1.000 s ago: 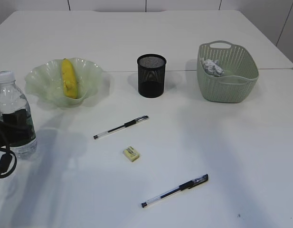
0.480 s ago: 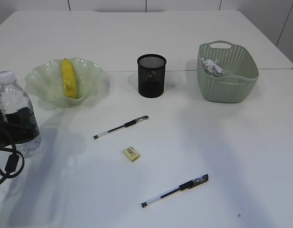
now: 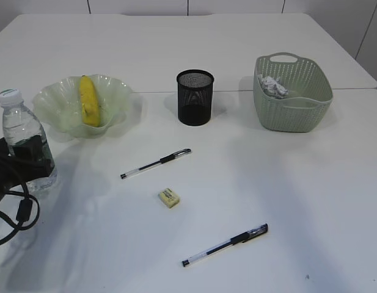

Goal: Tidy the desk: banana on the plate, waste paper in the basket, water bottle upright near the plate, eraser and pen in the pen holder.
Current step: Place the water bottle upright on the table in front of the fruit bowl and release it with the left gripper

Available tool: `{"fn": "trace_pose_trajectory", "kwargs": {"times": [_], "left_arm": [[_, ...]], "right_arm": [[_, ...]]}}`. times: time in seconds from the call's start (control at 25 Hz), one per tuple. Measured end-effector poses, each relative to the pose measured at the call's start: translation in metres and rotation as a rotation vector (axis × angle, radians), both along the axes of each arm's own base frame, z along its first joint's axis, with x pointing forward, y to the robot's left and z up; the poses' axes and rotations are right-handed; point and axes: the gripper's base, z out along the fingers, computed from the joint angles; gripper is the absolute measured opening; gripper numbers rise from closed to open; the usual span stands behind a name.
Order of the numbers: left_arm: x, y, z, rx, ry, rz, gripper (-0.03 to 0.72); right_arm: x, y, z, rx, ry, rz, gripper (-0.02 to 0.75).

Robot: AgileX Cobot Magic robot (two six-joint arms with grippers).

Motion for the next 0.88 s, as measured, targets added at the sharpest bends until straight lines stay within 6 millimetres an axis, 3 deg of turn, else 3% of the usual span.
{"fn": "trace_pose_trajectory", "kwargs": {"times": [0.88], "left_arm": [[0.0006, -0.0001, -0.0006, -0.002, 0.0, 0.0, 0.348]], "right_arm": [[0.0, 0.0, 0.0, 0.0, 0.0, 0.0, 0.428]]}}
